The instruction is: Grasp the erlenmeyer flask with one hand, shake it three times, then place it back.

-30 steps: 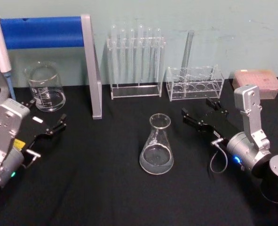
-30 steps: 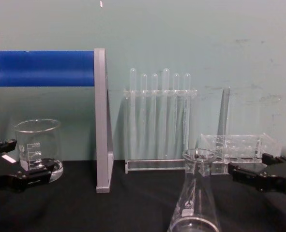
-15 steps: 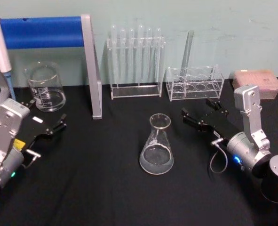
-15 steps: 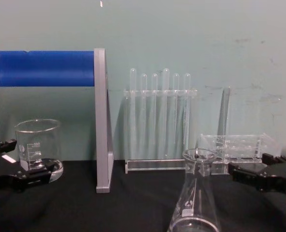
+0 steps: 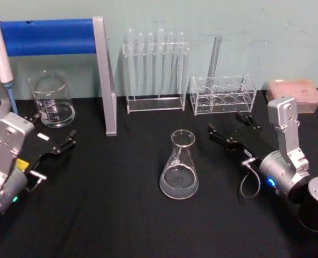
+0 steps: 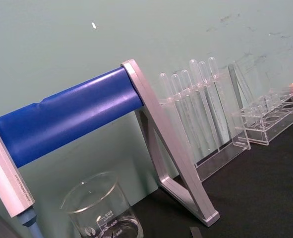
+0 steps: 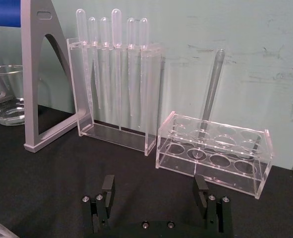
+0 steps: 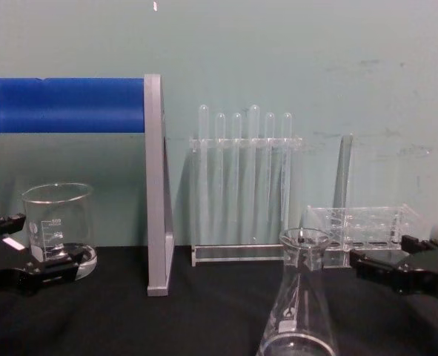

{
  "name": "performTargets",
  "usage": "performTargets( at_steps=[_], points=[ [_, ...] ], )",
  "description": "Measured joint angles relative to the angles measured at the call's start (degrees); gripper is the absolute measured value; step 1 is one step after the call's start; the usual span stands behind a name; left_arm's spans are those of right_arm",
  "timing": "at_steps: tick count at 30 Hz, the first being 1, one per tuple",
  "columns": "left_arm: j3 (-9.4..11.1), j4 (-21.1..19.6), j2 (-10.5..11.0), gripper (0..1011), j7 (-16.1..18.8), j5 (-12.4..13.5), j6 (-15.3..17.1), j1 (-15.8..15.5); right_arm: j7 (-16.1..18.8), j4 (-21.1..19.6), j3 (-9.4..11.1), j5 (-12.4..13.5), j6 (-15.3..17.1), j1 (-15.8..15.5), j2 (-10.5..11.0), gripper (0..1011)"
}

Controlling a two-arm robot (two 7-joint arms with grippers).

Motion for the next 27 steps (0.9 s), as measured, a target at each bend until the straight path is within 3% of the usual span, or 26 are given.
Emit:
performTargets(
  at_steps=[27],
  points=[
    [0.0, 0.0, 0.0, 1001, 0.0, 0.0, 0.0, 0.0, 0.0, 0.0, 0.0, 0.0, 0.0, 0.0, 0.0, 1002]
  ],
)
